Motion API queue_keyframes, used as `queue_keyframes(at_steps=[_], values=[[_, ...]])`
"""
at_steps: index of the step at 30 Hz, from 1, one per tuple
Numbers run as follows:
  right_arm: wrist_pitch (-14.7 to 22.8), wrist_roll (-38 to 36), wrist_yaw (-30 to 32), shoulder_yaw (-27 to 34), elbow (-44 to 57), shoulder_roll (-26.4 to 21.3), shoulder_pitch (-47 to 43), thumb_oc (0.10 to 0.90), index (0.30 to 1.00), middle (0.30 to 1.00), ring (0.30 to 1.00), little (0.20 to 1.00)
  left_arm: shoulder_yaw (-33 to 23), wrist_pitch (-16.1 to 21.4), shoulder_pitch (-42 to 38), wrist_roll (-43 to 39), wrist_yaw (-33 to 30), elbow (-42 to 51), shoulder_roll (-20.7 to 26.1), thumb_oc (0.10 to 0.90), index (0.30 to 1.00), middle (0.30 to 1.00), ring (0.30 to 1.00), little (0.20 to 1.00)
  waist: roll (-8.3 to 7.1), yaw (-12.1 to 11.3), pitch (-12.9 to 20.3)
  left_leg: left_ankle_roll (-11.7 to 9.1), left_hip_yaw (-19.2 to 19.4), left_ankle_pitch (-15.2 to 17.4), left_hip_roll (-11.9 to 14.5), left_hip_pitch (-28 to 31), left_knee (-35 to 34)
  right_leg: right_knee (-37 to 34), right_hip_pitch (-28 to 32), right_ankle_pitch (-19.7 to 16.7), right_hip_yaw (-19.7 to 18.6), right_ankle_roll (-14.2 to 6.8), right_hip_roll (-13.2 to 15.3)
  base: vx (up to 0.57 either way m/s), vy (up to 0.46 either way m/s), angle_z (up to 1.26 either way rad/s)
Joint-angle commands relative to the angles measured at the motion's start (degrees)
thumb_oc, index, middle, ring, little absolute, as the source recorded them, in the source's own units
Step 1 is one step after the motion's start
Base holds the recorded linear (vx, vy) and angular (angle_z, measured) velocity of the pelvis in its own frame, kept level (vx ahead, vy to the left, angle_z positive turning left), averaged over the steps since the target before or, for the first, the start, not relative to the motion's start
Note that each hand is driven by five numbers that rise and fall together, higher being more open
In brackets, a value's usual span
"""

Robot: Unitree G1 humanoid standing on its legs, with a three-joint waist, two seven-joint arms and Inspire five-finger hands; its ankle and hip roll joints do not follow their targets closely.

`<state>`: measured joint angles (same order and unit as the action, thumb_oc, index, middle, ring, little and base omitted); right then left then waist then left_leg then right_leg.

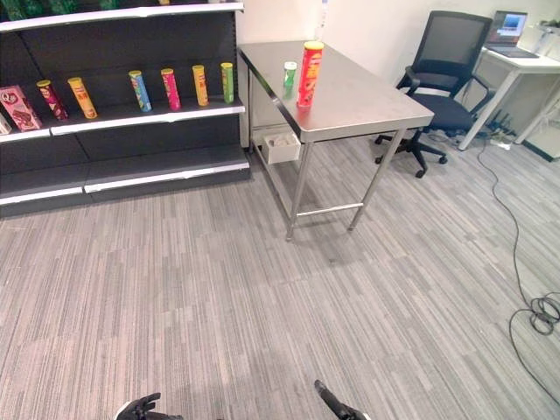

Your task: Put the goods on the table back onto the shelves and tidy them up.

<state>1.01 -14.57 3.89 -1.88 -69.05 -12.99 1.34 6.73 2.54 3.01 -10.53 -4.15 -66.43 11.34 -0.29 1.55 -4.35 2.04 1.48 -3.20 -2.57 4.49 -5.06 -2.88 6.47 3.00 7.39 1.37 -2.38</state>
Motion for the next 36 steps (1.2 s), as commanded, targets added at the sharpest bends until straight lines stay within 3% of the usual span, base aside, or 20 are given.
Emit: queue_keyframes(at_steps=[1, 27, 36], values=[[2.1, 0.1, 0.1, -2.2, 0.6, -3.0, -2.1, 0.8, 0.9, 0.9, 0.9, 0.9, 0.7, 3.0, -4.0, 1.2, 0.2, -0.4, 0.9, 0.8, 0.9, 0.9, 0.9, 0.9, -1.96, 0.0, 0.7, -6.1, -0.7, 6.8, 4.2, 2.5, 0.7, -1.1, -0.3, 0.6, -0.6, -10.2, 5.8, 0.0, 0.0, 0.0], [1.6, -0.6, 0.3, -2.6, 0.9, -3.1, -2.1, 0.8, 0.9, 0.9, 0.9, 0.9, 0.1, 2.4, -4.1, 0.4, -0.7, -0.2, 1.0, 0.8, 0.9, 0.9, 0.9, 0.9, -2.98, -0.3, -0.6, -6.6, -2.0, 7.5, 4.9, 0.0, 3.5, 0.9, -2.5, 1.6, -1.5, -9.3, 4.8, 0.0, -0.02, 0.0], [1.8, -0.7, 0.7, -2.9, 0.7, -3.3, -2.1, 0.8, 0.9, 0.9, 0.9, 0.9, 1.1, 2.4, -4.6, 0.8, -0.8, -0.6, 0.9, 0.8, 0.9, 0.9, 0.9, 0.9, -2.53, 0.1, -1.2, -6.8, -2.4, 6.4, 5.1, -0.3, 1.9, 1.2, -3.4, 1.9, -1.5, -9.2, 4.3, 0.0, -0.008, 0.0]])
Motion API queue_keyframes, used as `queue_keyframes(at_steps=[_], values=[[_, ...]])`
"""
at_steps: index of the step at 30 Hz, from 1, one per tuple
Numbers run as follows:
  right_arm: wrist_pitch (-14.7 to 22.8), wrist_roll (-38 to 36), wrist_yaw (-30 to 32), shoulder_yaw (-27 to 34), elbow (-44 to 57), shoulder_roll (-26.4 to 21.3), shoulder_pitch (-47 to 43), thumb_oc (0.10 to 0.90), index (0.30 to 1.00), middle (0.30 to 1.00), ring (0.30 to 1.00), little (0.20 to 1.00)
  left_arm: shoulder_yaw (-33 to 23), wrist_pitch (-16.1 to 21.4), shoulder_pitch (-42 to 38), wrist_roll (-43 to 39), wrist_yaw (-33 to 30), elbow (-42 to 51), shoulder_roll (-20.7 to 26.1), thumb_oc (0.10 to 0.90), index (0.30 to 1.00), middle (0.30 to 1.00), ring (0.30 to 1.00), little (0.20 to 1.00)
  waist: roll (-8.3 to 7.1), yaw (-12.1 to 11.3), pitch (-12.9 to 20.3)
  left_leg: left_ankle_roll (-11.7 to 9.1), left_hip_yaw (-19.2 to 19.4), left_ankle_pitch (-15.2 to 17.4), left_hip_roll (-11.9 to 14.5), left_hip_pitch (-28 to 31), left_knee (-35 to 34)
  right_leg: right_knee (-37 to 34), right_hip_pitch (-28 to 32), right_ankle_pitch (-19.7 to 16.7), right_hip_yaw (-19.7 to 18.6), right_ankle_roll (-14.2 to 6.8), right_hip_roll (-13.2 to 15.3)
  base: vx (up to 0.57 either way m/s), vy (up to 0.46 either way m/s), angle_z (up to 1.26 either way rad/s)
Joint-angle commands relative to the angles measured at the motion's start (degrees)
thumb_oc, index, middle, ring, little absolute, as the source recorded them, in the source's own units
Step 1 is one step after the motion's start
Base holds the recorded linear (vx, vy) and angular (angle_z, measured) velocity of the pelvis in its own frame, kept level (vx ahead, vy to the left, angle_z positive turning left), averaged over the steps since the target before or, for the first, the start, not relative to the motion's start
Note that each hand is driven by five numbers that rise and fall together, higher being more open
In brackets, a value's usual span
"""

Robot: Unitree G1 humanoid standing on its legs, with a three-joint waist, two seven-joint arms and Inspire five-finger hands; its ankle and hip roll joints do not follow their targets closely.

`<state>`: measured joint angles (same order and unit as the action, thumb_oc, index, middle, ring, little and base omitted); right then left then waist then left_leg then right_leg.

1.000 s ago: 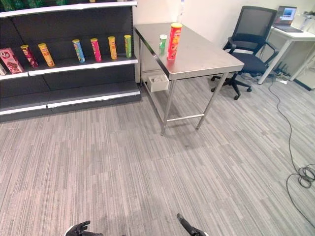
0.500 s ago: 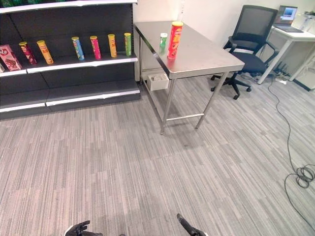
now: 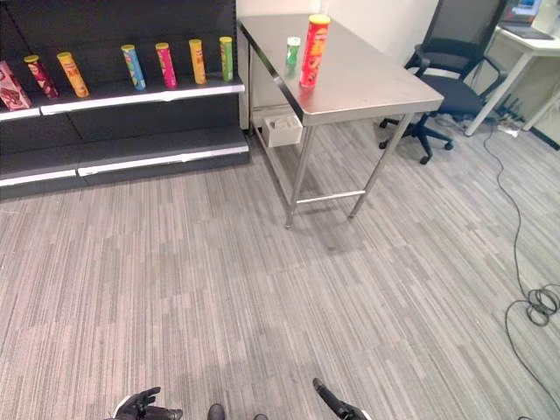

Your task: Put the goods on the table back onto the shelves and tidy them up.

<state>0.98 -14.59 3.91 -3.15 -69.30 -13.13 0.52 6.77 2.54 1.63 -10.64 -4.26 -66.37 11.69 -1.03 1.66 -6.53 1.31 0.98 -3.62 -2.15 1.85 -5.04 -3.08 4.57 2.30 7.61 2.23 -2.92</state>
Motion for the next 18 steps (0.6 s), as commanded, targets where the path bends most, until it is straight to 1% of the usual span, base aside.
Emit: queue_keyframes(at_steps=[1, 4, 5, 6, 7, 8, 10, 11, 12, 13, 14, 15, 16, 17, 18], values=[[1.8, -0.7, 0.7, -1.7, 0.8, -3.1, -1.3, 0.8, 0.9, 0.9, 0.9, 0.9, 1.0, 2.3, -3.2, 0.9, -0.8, -0.8, 0.5, 0.8, 0.9, 0.9, 0.9, 0.9, -1.66, 0.1, 0.8, -6.1, -1.9, 6.8, 4.7, 2.3, 1.7, 1.6, -1.7, 2.7, -1.7, -10.0, 4.8, 0.0, 0.0, 0.0], [1.8, -0.6, 0.7, -1.8, 0.7, -3.1, -1.2, 0.8, 0.9, 0.9, 0.9, 0.9, 0.9, 2.3, -3.3, 0.7, -0.8, -0.7, 0.6, 0.8, 0.9, 0.9, 0.9, 0.9, -1.7, 0.2, 0.4, -6.1, -2.0, 7.2, 4.7, 1.8, 2.3, 2.2, -2.2, 2.8, -1.8, -9.9, 4.8, -0.01, -0.021, 0.0], [1.7, -0.7, 0.7, -2.1, 0.6, -3.0, -1.6, 0.8, 0.9, 0.9, 0.9, 0.9, 0.7, 2.4, -3.7, 0.1, -0.8, -0.4, 0.8, 0.8, 0.9, 0.9, 0.9, 0.9, -2.02, 0.1, -0.4, -6.1, -2.6, 8.1, 4.7, 0.1, 4.9, 3.0, -3.2, 3.1, -2.4, -9.6, 4.7, -0.03, -0.062, 0.0], [1.7, -0.7, 0.7, -2.1, 0.6, -3.0, -1.6, 0.8, 0.9, 0.9, 0.9, 0.9, 0.7, 2.4, -3.7, 0.1, -0.8, -0.4, 0.8, 0.8, 0.9, 0.9, 0.9, 0.9, -2.02, 0.1, -0.4, -6.1, -2.6, 8.2, 4.7, 0.0, 5.1, 3.0, -3.3, 3.1, -2.4, -9.6, 4.7, -0.04, -0.106, 0.04], [1.8, -0.8, 0.5, -2.6, 1.0, -3.0, -1.6, 0.8, 0.9, 0.9, 0.9, 0.9, 0.6, 2.4, -3.7, -0.4, -0.5, -0.1, 0.9, 0.8, 0.9, 0.9, 0.9, 0.9, -2.68, -0.2, -1.4, -6.4, -2.8, 9.6, 4.5, -2.8, 10.7, 4.2, -4.0, 3.8, -3.0, -9.0, 4.6, 0.0, -0.099, 0.0], [1.9, -1.1, 0.4, -2.8, 1.0, -2.9, -1.6, 0.8, 0.9, 0.9, 0.9, 0.9, 0.5, 2.4, -3.5, -0.8, -0.3, 0.3, 0.9, 0.8, 0.9, 0.9, 0.9, 0.9, -3.05, -0.5, -1.9, -6.3, -2.5, 10.5, 4.4, -4.4, 14.3, 4.9, -4.0, 4.3, -3.3, -8.5, 4.5, 0.0, -0.099, 0.09], [1.9, -1.1, 0.4, -2.8, 1.0, -2.9, -1.6, 0.8, 0.9, 0.9, 0.9, 0.9, 0.5, 2.4, -3.5, -0.8, -0.3, 0.3, 0.9, 0.8, 0.9, 0.9, 0.9, 0.9, -3.05, -0.5, -1.8, -6.3, -2.5, 10.6, 4.4, -4.4, 14.3, 4.9, -4.0, 4.3, -3.3, -8.5, 4.5, 0.02, -0.098, -0.07], [2.1, -1.9, 0.8, -3.0, 2.6, -3.9, -2.1, 0.8, 0.9, 0.9, 0.9, 0.9, 0.5, 2.8, -4.2, -4.0, -0.9, 2.0, 0.2, 0.8, 0.9, 0.9, 0.9, 0.9, -4.27, -2.1, -5.6, -4.4, -5.4, 8.2, 0.9, -17.7, 32.9, 6.5, -3.4, 5.1, -4.0, -7.0, 4.5, 0.22, -0.154, -0.08], [2.0, -2.0, 0.9, -2.9, 3.0, -4.1, -2.2, 0.8, 0.9, 0.9, 0.9, 0.9, 0.5, 2.8, -3.8, -4.8, -0.8, 2.4, -0.3, 0.8, 0.9, 0.9, 0.9, 0.9, -4.08, -2.9, -5.2, -4.3, -4.5, 8.8, 0.8, -19.3, 27.0, 4.8, -1.5, 5.7, -3.9, -7.4, 4.5, 0.35, -0.134, 0.31], [2.1, -1.8, 1.0, -3.1, 3.0, -4.2, -2.3, 0.8, 0.9, 0.9, 0.9, 0.9, 0.4, 3.1, -3.6, -4.8, -1.1, 2.2, -0.5, 0.8, 0.9, 0.9, 0.9, 0.9, -3.67, -3.4, -4.9, -5.1, -4.7, 5.4, 1.2, -20.8, 22.9, 3.6, -0.6, 5.9, -4.0, -7.6, 4.0, 0.41, 0.048, 0.34], [2.0, -1.7, 1.0, -3.2, 3.2, -4.3, -2.5, 0.8, 0.9, 0.9, 0.9, 0.9, 0.6, 3.0, -3.5, -4.9, -1.1, 2.5, -0.4, 0.8, 0.9, 0.9, 0.9, 0.9, -3.18, -3.9, -4.8, -5.7, -4.1, 2.4, 1.9, -20.4, 17.5, 2.8, 0.6, 6.3, -4.0, -7.6, 3.6, 0.34, 0.07, 0.18], [2.2, -1.6, 1.2, -3.5, 3.2, -4.5, -2.9, 0.8, 0.9, 0.9, 0.9, 0.9, 0.5, 3.2, -3.5, -4.8, -1.2, 2.8, -0.2, 0.8, 0.9, 0.9, 0.9, 0.9, -2.65, -4.4, -4.5, -6.0, -3.7, 1.0, 2.5, -21.9, 12.1, 2.3, 1.3, 6.9, -4.3, -7.7, 3.0, 0.5, 0.122, -0.2], [2.5, -1.3, 1.5, -3.1, 2.6, -4.8, -3.2, 0.8, 0.9, 0.9, 0.9, 0.9, 0.2, 3.2, -3.4, -4.4, -1.4, 2.4, 0.1, 0.8, 0.9, 0.9, 0.9, 0.9, -2.56, -5.2, -3.9, -7.3, -2.7, -1.0, 2.7, -23.7, 4.4, 0.8, 5.0, 8.7, -5.7, -8.0, 2.7, 0.41, 0.099, -0.31], [2.5, -1.3, 1.5, -3.1, 2.6, -4.8, -3.2, 0.8, 0.9, 0.9, 0.9, 0.9, 0.2, 3.2, -3.4, -4.4, -1.4, 2.4, 0.1, 0.8, 0.9, 0.9, 0.9, 0.9, -2.75, -5.3, -4.2, -7.3, -2.6, -1.1, 2.6, -23.3, 4.1, 0.7, 5.3, 8.7, -5.8, -8.1, 2.9, 0.48, 0.146, -0.2], [2.5, -0.9, 1.1, -3.0, 2.3, -4.6, -3.1, 0.8, 0.9, 0.9, 0.9, 0.9, -0.2, 3.2, -2.8, -4.2, -0.9, 1.5, -0.1, 0.8, 0.9, 0.9, 0.9, 0.9, -2.19, -5.3, -2.9, -7.6, -1.9, -1.9, 3.2, -21.2, 0.9, 0.6, 6.7, 9.5, -6.7, -8.5, 2.7, 0.2, 0.074, -0.37]])
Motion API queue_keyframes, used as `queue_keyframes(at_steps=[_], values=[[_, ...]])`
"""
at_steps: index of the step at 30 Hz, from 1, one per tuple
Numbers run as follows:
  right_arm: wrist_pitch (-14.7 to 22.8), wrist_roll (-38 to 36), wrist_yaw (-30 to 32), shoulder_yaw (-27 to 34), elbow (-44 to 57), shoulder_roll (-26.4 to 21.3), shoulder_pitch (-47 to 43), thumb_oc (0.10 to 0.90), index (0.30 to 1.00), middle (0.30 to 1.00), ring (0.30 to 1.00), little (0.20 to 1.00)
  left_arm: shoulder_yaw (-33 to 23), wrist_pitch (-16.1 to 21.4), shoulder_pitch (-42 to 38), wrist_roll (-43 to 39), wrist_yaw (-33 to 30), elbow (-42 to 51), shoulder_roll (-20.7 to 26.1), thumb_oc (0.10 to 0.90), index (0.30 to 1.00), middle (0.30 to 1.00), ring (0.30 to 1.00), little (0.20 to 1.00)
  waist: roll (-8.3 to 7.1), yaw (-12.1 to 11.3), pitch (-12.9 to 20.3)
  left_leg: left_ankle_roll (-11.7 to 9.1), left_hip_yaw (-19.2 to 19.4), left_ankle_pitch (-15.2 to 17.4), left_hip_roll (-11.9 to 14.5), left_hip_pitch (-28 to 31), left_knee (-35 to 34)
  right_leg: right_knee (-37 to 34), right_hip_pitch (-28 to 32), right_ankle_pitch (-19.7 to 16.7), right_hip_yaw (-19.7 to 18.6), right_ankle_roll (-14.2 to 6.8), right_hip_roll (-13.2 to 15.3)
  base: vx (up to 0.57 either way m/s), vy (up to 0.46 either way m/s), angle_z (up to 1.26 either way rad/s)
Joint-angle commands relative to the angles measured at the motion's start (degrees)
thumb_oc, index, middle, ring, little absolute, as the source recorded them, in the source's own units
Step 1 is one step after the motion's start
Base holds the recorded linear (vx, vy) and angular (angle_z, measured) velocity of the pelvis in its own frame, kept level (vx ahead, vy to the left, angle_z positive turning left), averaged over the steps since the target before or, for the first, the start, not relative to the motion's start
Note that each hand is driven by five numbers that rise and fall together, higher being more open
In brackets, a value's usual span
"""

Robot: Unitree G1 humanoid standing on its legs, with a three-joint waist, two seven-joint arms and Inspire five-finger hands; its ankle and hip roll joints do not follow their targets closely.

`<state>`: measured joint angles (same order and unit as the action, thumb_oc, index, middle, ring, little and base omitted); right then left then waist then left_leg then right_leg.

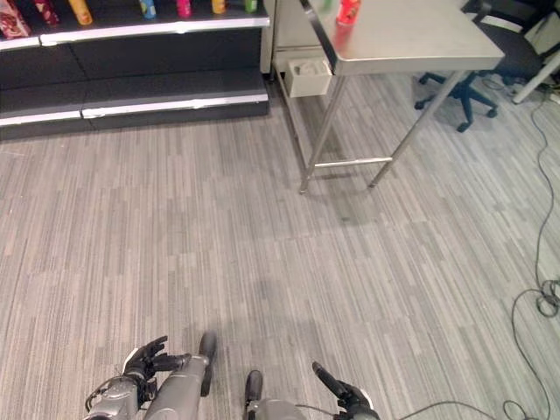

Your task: Put the goods on the table back onto the shelves and tidy them up.

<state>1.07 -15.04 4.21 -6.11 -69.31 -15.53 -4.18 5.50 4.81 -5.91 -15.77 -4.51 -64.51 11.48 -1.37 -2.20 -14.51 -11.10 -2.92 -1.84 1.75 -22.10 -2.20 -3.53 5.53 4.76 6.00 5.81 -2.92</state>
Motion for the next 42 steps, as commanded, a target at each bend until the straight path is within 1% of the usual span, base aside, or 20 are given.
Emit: queue_keyframes(at_steps=[1, 2, 5, 7, 8, 10, 12, 13, 16, 17, 18, 20, 22, 30, 34, 35, 37, 40, 41, 42], values=[[2.4, -0.4, 0.8, -0.1, 2.3, -2.2, 1.6, 0.8, 0.9, 0.9, 0.9, 0.9, 1.0, 0.9, 4.7, 0.9, -0.7, -0.4, 0.1, 0.8, 0.9, 0.9, 0.9, 0.9, -1.85, -1.5, 5.1, 4.8, 2.0, -3.6, -0.7, 2.8, -2.0, 1.0, 5.8, 7.0, -5.1, -12.1, 2.7, 0.49, 0.228, -0.45], [2.2, 0.4, 0.7, 0.3, 2.8, -1.8, 2.0, 0.8, 0.9, 0.9, 0.9, 0.9, 0.5, 0.7, 5.3, 0.9, -0.7, -0.3, 0.1, 0.8, 0.9, 0.9, 0.9, 0.9, -1.24, -1.9, 5.9, 4.7, 2.3, -8.0, -0.4, 3.9, -0.6, 1.5, 7.4, 7.8, -5.5, -12.6, 3.6, 0.44, 0.233, -0.76], [2.1, 0.9, 0.6, 0.6, 2.4, -1.3, 2.4, 0.8, 0.9, 0.9, 0.9, 0.9, -0.2, 0.7, 5.6, 1.0, -0.8, -0.5, 0.3, 0.8, 0.9, 0.9, 0.9, 0.9, -1.96, -2.2, 7.0, 5.4, 2.9, -7.6, -1.2, 4.8, 0.2, 3.8, 7.1, 7.6, -5.7, -14.0, 6.0, 0.42, 0.206, -0.59], [2.0, 1.4, 0.0, 0.8, 3.1, -0.8, 2.5, 0.8, 0.9, 0.9, 0.9, 0.9, -0.7, 0.6, 5.0, 1.3, -0.7, 0.0, 1.9, 0.8, 0.9, 0.9, 0.9, 0.9, -3.44, -1.6, 7.3, 8.5, 4.2, -3.6, -3.2, 9.6, 1.1, 20.6, 0.3, -3.7, -6.7, -16.6, 10.1, 0.46, 0.235, -0.27], [2.0, 1.4, 0.0, 0.8, 3.1, -0.9, 2.5, 0.8, 0.9, 0.9, 0.9, 0.9, -0.7, 0.6, 5.0, 1.3, -0.7, 0.0, 1.9, 0.8, 0.9, 0.9, 0.9, 0.9, -3.35, -1.7, 7.4, 8.5, 4.2, -3.6, -3.1, 9.5, 1.2, 20.6, 0.2, -3.8, -6.8, -16.5, 10.0, 0.28, 0.18, -0.21], [2.1, 1.0, 0.2, 1.4, 4.6, -1.0, 2.1, 0.8, 0.9, 0.9, 0.9, 0.9, -0.6, 0.4, 4.4, 1.3, -0.8, 0.9, 2.7, 0.8, 0.9, 0.9, 0.9, 0.9, -3.02, -0.9, 6.2, 10.6, 5.1, -1.3, -3.6, 12.3, 1.7, 31.1, -4.8, -11.6, -5.6, -16.0, 12.0, 0.23, 0.18, -0.04], [2.1, 0.8, 0.5, 1.5, 4.8, -0.6, 1.8, 0.8, 0.9, 0.9, 0.9, 0.9, -0.4, 0.4, 3.6, 1.4, -1.3, 0.7, 3.4, 0.8, 0.9, 0.9, 0.9, 0.9, -1.52, -0.2, 5.5, 11.4, 5.6, 0.3, -2.3, 14.5, 1.6, 36.6, -9.7, -13.1, -3.1, -15.0, 13.3, 0.28, 0.18, 0.17], [2.1, 0.9, 0.5, 1.4, 5.0, -0.4, 1.8, 0.8, 0.9, 0.9, 0.9, 0.9, -0.4, 0.3, 3.3, 1.3, -1.3, 0.8, 3.6, 0.8, 0.9, 0.9, 0.9, 0.9, -1.01, 0.2, 5.3, 11.4, 5.6, 1.1, -1.9, 16.1, 1.4, 36.9, -11.8, -10.3, -1.1, -14.3, 14.3, 0.36, 0.127, 0.18], [2.0, 0.9, 0.6, 1.4, 4.7, -0.3, 1.9, 0.8, 0.9, 0.9, 0.9, 0.9, -0.2, 0.4, 2.8, 1.3, -1.3, 0.8, 3.7, 0.8, 0.9, 0.9, 0.9, 0.9, -0.51, 1.5, 5.0, 11.0, 5.5, 2.5, -1.7, 19.0, 0.9, 30.4, -14.1, -5.4, 2.6, -13.8, 14.1, 0.32, 0.026, 0.06], [1.8, 0.7, 0.5, 1.4, 4.4, -0.5, 1.7, 0.8, 0.9, 0.9, 0.9, 0.9, 0.4, 0.5, 2.2, 1.4, -1.3, 0.5, 3.9, 0.8, 0.9, 0.9, 0.9, 0.9, -0.6, 3.0, 4.5, 10.4, 5.3, 3.8, -2.1, 21.6, 0.1, 21.2, -15.9, -3.8, 4.8, -14.5, 12.1, 0.22, -0.034, 0.06], [1.8, 0.7, 0.5, 1.4, 4.4, -0.5, 1.7, 0.8, 0.9, 0.9, 0.9, 0.9, 0.4, 0.5, 2.2, 1.4, -1.3, 0.5, 3.9, 0.8, 0.9, 0.9, 0.9, 0.9, -0.58, 3.0, 4.5, 10.4, 5.3, 3.8, -2.1, 21.7, 0.1, 21.2, -15.8, -3.8, 4.9, -14.5, 12.1, 0.35, -0.047, 0.24], [1.8, 0.5, 0.4, 1.3, 3.2, -0.7, 1.9, 0.8, 0.9, 0.9, 0.9, 0.9, 0.9, 0.6, 1.8, 2.9, -0.8, 0.2, 3.7, 0.8, 0.9, 0.9, 0.9, 0.9, -1.41, 5.0, 4.7, 9.9, 4.1, 6.6, -3.9, 26.5, -1.1, 6.8, -17.7, -6.0, 4.4, -16.6, 7.9, 0.48, -0.048, 0.47], [1.7, 0.8, 0.3, 1.4, 2.3, -0.6, 2.5, 0.8, 0.9, 0.9, 0.9, 0.9, 0.7, 0.7, 1.8, 4.1, -0.4, -0.5, 3.1, 0.8, 0.9, 0.9, 0.9, 0.9, -1.71, 6.0, 4.7, 9.6, 3.0, 7.8, -4.3, 29.2, -1.6, 1.2, -19.7, -8.7, 3.8, -17.9, 5.8, 0.42, -0.041, 0.33], [1.6, 1.9, -0.4, 0.9, 1.5, -1.2, 4.6, 0.8, 0.9, 0.9, 0.9, 0.9, 1.1, 0.8, 2.9, 5.8, 0.1, -1.5, 1.5, 0.8, 0.9, 0.9, 0.9, 0.9, -1.55, 6.6, 7.1, 8.1, -0.1, 12.5, -2.0, 34.7, 0.3, 0.8, -17.4, -11.4, 4.7, -16.8, 5.9, 0.35, -0.152, 0.33], [1.7, 1.4, -1.0, 0.2, 2.0, -1.7, 4.5, 0.8, 0.9, 0.9, 0.9, 0.9, 0.8, 0.7, 4.1, 5.3, 0.5, -1.8, 1.3, 0.8, 0.9, 0.9, 0.9, 0.9, -0.67, 6.0, 8.3, 5.5, 0.1, 8.0, 0.6, 32.6, 11.0, 2.2, -13.7, -7.8, 5.0, -14.5, 4.0, 0.31, -0.235, -0.03], [1.9, 1.0, -1.5, -0.3, 3.2, -2.1, 4.7, 0.8, 0.9, 0.9, 0.9, 0.9, 0.4, 0.5, 4.8, 4.7, 0.7, -1.2, 1.4, 0.8, 0.9, 0.9, 0.9, 0.9, -1.34, 4.9, 7.2, 5.2, 0.0, 2.5, 0.2, 25.8, 27.0, 2.6, -10.5, -5.7, 4.2, -12.8, 3.8, 0.28, -0.34, 0.0], [1.9, 0.6, -1.1, -0.4, 4.1, -2.7, 4.2, 0.8, 0.9, 0.9, 0.9, 0.9, 0.1, 0.4, 4.5, 3.4, 0.2, -0.2, 1.4, 0.8, 0.9, 0.9, 0.9, 0.9, -3.07, 3.8, 5.2, 5.8, -0.5, -0.2, -1.2, 18.0, 41.0, 2.0, -8.0, -4.7, 3.0, -11.6, 4.4, 0.17, -0.299, -0.02], [1.4, 0.2, -0.8, -0.3, 3.5, -3.1, 3.7, 0.8, 0.9, 0.9, 0.9, 0.9, -0.1, 0.1, 4.5, 2.7, 0.1, -0.6, 1.0, 0.8, 0.9, 0.9, 0.9, 0.9, -3.78, 2.6, 4.1, 7.3, 1.5, 1.2, -0.9, 11.7, 44.2, 1.6, -5.3, -3.3, 2.1, -10.8, 4.8, 0.16, -0.132, -0.23], [1.6, -0.1, -0.6, -0.2, 3.3, -3.2, 3.6, 0.8, 0.9, 0.9, 0.9, 0.9, 0.1, 0.2, 4.9, 2.2, 0.2, -1.0, 0.4, 0.8, 0.9, 0.9, 0.9, 0.9, -3.7, 1.9, 3.7, 7.5, 3.5, 2.4, -1.0, 8.5, 37.2, 1.2, -3.5, -2.5, 1.6, -11.0, 4.6, 0.27, -0.115, 0.0], [1.6, -0.1, -0.6, -0.2, 3.3, -3.2, 3.6, 0.8, 0.9, 0.9, 0.9, 0.9, 0.1, 0.2, 4.9, 2.2, 0.2, -1.0, 0.4, 0.8, 0.9, 0.9, 0.9, 0.9, -3.69, 1.7, 3.5, 7.5, 3.6, 2.6, -0.9, 9.0, 37.1, 1.2, -3.1, -2.4, 1.4, -11.0, 4.6, 0.36, -0.057, 0.06]])
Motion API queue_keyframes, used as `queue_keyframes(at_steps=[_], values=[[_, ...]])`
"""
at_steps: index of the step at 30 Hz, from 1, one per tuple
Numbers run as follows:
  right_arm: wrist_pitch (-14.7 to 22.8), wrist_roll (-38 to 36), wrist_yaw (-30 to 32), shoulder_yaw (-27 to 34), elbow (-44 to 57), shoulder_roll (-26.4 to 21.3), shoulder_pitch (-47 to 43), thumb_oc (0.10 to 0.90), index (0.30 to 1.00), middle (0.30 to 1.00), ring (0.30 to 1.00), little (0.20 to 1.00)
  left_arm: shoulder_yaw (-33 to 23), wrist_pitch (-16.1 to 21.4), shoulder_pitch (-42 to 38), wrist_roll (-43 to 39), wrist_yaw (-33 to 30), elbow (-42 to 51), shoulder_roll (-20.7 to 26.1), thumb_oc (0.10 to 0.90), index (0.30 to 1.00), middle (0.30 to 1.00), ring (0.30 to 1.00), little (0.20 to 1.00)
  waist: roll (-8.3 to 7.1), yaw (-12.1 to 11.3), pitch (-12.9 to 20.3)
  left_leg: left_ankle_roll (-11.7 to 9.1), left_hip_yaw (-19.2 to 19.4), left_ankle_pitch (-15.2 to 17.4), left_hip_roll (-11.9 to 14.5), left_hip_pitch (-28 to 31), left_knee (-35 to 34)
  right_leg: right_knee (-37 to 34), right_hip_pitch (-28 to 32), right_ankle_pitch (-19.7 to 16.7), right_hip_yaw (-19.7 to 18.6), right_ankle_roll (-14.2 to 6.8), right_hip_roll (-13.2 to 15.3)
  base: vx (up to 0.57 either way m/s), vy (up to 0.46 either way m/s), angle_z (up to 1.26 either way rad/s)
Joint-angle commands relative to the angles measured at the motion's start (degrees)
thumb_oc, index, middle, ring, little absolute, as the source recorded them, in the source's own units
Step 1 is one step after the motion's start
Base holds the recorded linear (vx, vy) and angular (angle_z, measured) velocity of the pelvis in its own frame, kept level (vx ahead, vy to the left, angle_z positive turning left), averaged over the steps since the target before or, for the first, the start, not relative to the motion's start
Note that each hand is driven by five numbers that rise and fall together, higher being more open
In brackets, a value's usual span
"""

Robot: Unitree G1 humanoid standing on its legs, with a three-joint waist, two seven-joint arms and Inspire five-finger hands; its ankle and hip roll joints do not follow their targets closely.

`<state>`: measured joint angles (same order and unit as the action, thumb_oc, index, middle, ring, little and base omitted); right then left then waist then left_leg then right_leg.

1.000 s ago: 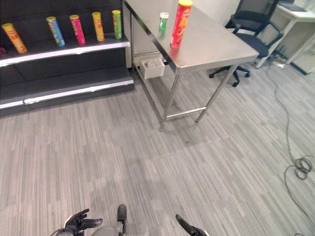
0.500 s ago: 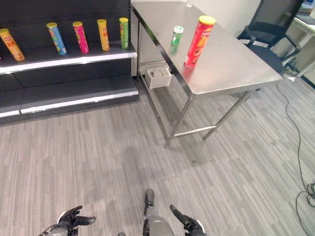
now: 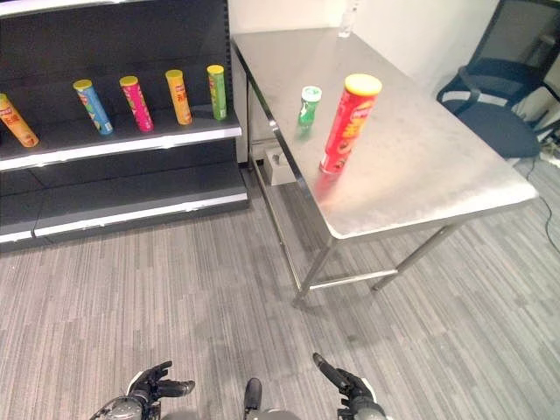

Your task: Put the goods on the table back onto the shelves and tidy them up.

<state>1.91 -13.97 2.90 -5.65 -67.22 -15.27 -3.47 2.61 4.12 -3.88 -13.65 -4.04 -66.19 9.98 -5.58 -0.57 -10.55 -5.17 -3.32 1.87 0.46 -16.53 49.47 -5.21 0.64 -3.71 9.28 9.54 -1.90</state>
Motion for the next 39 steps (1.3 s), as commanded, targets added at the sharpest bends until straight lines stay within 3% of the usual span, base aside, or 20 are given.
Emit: queue_keyframes(at_steps=[1, 3, 5, 8, 13, 15, 16, 19, 22, 24, 25, 28, 29, 30, 39], values=[[0.9, -1.0, 0.7, -0.7, 1.2, -3.7, 2.8, 0.8, 0.9, 0.9, 0.9, 0.9, 3.4, 1.0, 3.2, 0.1, -0.2, 0.8, 1.7, 0.8, 0.9, 0.9, 0.9, 0.9, 1.57, 0.1, -0.2, 0.8, 4.8, -2.4, 1.8, 4.8, -24.8, 3.1, 2.3, 7.3, -2.0, -14.9, 3.1, 0.22, 0.021, -0.2], [1.0, -0.9, 1.0, -0.5, 1.5, -4.1, 2.6, 0.8, 0.9, 0.9, 0.9, 0.9, 3.7, 1.0, 3.1, 0.4, -0.2, 1.1, 1.7, 0.8, 0.9, 0.9, 0.9, 0.9, 2.1, 0.1, -0.4, -0.1, 5.6, -3.1, 3.4, 6.2, -32.6, 3.7, 2.9, 8.4, -1.9, -15.0, 3.1, 0.2, 0.031, -0.38], [1.1, -0.9, 1.1, -0.1, 1.4, -4.2, 2.8, 0.8, 0.9, 0.9, 0.9, 0.9, 3.6, 1.0, 3.1, 0.5, -0.2, 1.0, 1.7, 0.8, 0.9, 0.9, 0.9, 0.9, 2.19, 0.1, -0.4, -0.7, 5.1, -3.1, 3.9, 6.7, -35.2, 3.8, 3.2, 8.8, -2.1, -15.0, 3.1, 0.14, 0.042, -0.15], [1.1, -0.6, 1.1, 0.4, 1.0, -3.9, 3.6, 0.8, 0.9, 0.9, 0.9, 0.9, 3.9, 1.3, 2.9, 0.0, -0.2, 0.9, 1.8, 0.8, 0.9, 0.9, 0.9, 0.9, 2.99, 0.0, 0.1, -2.6, -0.3, -5.4, 5.0, 7.4, -43.3, 4.0, 4.5, 10.1, -2.9, -15.7, 3.3, 0.25, 0.114, -0.09], [1.1, -0.7, 1.4, 1.4, 0.7, -4.0, 3.4, 0.8, 0.9, 0.9, 0.9, 0.9, 4.4, 1.4, 2.9, 0.5, -0.3, 0.3, 1.8, 0.8, 0.9, 0.9, 0.9, 0.9, 4.58, -0.4, 0.5, -4.5, -4.5, -9.2, 6.1, 5.1, -52.4, 2.4, 7.8, 12.4, -6.0, -16.9, 3.4, 0.22, 0.179, -0.02], [1.2, -0.8, 1.4, 1.8, 0.7, -3.9, 3.3, 0.8, 0.9, 0.9, 0.9, 0.9, 4.3, 1.5, 3.0, 0.6, -0.2, -0.2, 1.6, 0.8, 0.9, 0.9, 0.9, 0.9, 5.12, -0.3, 0.9, -4.8, -4.0, -9.7, 6.4, 5.8, -53.1, 2.5, 8.2, 12.6, -6.6, -17.4, 3.9, 0.18, 0.243, -0.24], [1.1, -0.5, 1.4, 2.2, 0.9, -3.8, 3.1, 0.8, 0.9, 0.9, 0.9, 0.9, 4.2, 1.6, 3.0, 1.0, -0.3, -0.5, 1.6, 0.8, 0.9, 0.9, 0.9, 0.9, 5.8, 0.0, 1.6, -4.6, -2.1, -9.4, 6.6, 6.8, -52.5, 2.9, 8.1, 12.7, -7.4, -18.5, 5.9, 0.17, 0.319, -0.57], [0.8, -0.5, 1.3, 3.1, 1.3, -3.5, 2.8, 0.8, 0.9, 0.9, 0.9, 0.9, 4.3, 1.6, 3.1, 2.3, -0.1, -0.5, 2.5, 0.8, 0.9, 0.9, 0.9, 0.9, 5.5, 0.4, 2.6, -3.1, 1.8, -7.4, 5.4, 8.6, -51.4, 5.9, 5.9, 11.7, -9.2, -20.1, 9.4, 0.17, 0.343, -0.63], [0.8, -0.9, 1.4, 3.4, 1.7, -3.2, 1.8, 0.8, 0.9, 0.9, 0.9, 0.9, 4.0, 1.4, 1.7, 1.7, -0.3, 0.9, 4.0, 0.8, 0.9, 0.9, 0.9, 0.9, 5.24, 0.8, 2.1, -0.8, 5.1, -5.0, 4.6, 10.5, -51.1, 14.3, 0.7, 8.8, -10.6, -21.6, 11.8, 0.09, 0.225, -0.51], [0.8, -1.1, 1.4, 3.3, 1.7, -3.1, 1.3, 0.8, 0.9, 0.9, 0.9, 0.9, 4.1, 1.4, 1.2, 1.5, -0.4, 1.1, 4.5, 0.8, 0.9, 0.9, 0.9, 0.9, 5.2, 0.9, 1.7, -0.4, 5.9, -4.7, 4.6, 10.7, -51.0, 17.4, -1.6, 7.2, -10.9, -21.7, 11.9, 0.02, 0.113, -0.56], [0.9, -1.3, 1.6, 3.2, 1.8, -2.5, 1.0, 0.8, 0.9, 0.9, 0.9, 0.9, 4.4, 1.5, 0.7, 1.7, -0.5, 1.3, 5.1, 0.8, 0.9, 0.9, 0.9, 0.9, 5.26, 0.9, 1.5, 0.2, 7.3, -3.7, 4.8, 11.5, -50.7, 18.1, -3.5, 6.1, -8.5, -21.5, 12.9, 0.05, 0.122, -0.36], [0.8, -0.9, 1.8, 2.3, 1.2, -3.1, 0.8, 0.8, 0.9, 0.9, 0.9, 0.9, 5.2, 0.9, 0.0, 3.3, -1.3, -0.2, 5.9, 0.8, 0.9, 0.9, 0.9, 0.9, 4.61, 1.5, 1.9, 0.2, 9.4, -2.2, 4.4, 12.4, -51.0, 9.9, -5.8, 5.3, -2.7, -20.8, 12.1, 0.06, -0.002, -0.26], [0.8, -0.9, 1.8, 2.3, 1.2, -3.1, 0.8, 0.8, 0.9, 0.9, 0.9, 0.9, 5.2, 0.9, 0.0, 3.3, -1.3, -0.2, 5.9, 0.8, 0.9, 0.9, 0.9, 0.9, 4.67, 1.6, 1.8, 0.1, 9.3, -2.1, 4.5, 12.5, -50.9, 9.8, -5.5, 5.3, -2.5, -20.8, 12.1, 0.06, -0.062, -0.16], [0.9, -1.3, 1.6, 2.2, 0.8, -2.8, 0.8, 0.8, 0.9, 0.9, 0.9, 0.9, 5.0, 1.6, 0.0, 2.3, -0.9, 0.9, 6.0, 0.8, 0.9, 0.9, 0.9, 0.9, 4.03, 1.4, 2.1, 0.1, 9.3, -2.1, 4.0, 12.1, -49.9, 5.1, -3.3, 4.8, -1.3, -21.7, 12.1, 0.06, -0.093, 0.06], [0.9, -2.1, 2.3, 3.1, -0.2, -3.7, 2.0, 0.8, 0.9, 0.9, 0.9, 0.9, 4.8, 1.6, 0.4, 2.0, -0.9, 0.7, 4.7, 0.8, 0.9, 0.9, 0.9, 0.9, 3.03, 1.7, 2.8, -2.2, 8.9, -2.5, 7.6, 16.0, -51.5, 1.3, 1.3, 5.7, -0.4, -20.6, 8.7, 0.06, -0.163, 0.07]])
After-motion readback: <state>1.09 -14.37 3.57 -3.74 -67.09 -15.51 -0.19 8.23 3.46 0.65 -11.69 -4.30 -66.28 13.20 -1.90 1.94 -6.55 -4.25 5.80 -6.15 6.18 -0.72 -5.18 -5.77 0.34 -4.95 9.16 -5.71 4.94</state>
